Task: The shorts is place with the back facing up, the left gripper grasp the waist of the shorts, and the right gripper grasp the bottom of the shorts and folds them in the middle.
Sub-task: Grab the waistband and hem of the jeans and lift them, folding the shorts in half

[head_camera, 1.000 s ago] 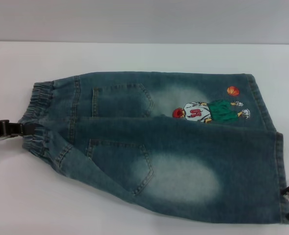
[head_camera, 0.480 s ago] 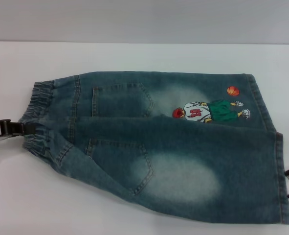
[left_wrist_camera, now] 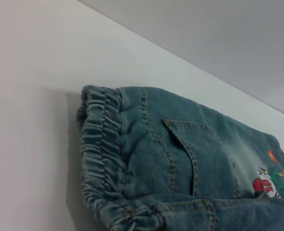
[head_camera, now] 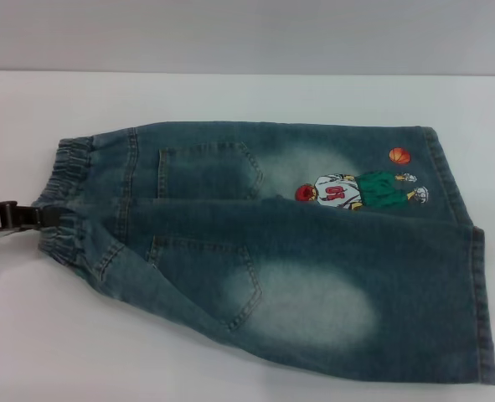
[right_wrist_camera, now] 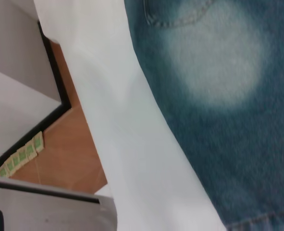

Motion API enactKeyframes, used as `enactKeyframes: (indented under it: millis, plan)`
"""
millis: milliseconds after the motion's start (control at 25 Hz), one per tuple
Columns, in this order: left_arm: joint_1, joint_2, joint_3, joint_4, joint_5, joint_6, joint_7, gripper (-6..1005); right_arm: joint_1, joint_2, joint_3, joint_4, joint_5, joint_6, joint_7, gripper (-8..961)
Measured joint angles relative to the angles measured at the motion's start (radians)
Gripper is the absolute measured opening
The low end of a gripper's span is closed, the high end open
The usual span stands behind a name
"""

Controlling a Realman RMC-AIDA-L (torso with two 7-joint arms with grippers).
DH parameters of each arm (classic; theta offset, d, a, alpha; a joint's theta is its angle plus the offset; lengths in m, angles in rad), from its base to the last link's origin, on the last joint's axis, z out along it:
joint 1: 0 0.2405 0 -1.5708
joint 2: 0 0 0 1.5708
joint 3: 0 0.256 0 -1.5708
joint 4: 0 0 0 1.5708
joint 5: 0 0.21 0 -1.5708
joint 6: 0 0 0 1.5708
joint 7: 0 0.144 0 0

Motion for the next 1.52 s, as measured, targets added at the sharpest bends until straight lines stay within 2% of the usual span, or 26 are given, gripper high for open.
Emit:
enactKeyframes:
  millis: [440, 880, 1520]
  plan:
    - [-0.009, 0.002, -0.002, 0.000, 0.000, -0.005, -0.004, 49, -0.010, 0.006, -0.028, 0.009, -0.052, 0.007, 0.018, 728]
    - [-0.014, 0.002, -0.002, 0.000, 0.000, -0.011, -0.005, 50, -0.020, 0.030, -0.092, 0.021, -0.056, 0.073, 0.061, 728]
    - [-0.026, 0.001, -0.005, 0.000, 0.000, -0.006, -0.005, 51, -0.006, 0.063, -0.095, 0.026, -0.049, 0.111, 0.061, 728]
